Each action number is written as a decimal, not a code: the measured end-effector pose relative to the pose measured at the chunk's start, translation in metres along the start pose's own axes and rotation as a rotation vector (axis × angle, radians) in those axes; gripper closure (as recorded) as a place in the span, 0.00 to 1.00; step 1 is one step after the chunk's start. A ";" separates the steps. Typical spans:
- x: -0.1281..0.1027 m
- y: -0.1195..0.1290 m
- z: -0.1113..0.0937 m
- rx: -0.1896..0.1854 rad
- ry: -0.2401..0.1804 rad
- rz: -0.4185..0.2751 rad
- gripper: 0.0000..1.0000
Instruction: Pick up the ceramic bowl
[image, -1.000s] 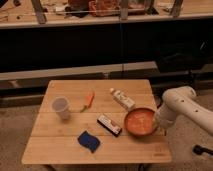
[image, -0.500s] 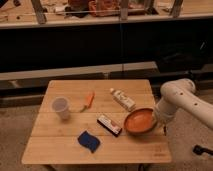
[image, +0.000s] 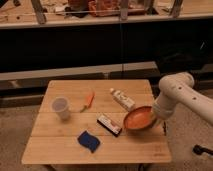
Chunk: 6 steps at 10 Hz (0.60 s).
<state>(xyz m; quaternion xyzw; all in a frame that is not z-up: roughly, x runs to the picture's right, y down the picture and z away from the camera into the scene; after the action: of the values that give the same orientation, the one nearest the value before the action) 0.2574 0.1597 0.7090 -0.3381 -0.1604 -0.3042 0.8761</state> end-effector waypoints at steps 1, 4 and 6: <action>-0.001 -0.002 -0.007 -0.005 0.002 -0.002 1.00; -0.004 -0.014 -0.022 -0.008 0.004 -0.017 1.00; -0.004 -0.016 -0.026 -0.017 0.011 -0.017 1.00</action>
<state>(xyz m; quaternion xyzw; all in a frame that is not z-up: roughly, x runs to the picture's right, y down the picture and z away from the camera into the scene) 0.2463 0.1337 0.6961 -0.3424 -0.1561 -0.3145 0.8715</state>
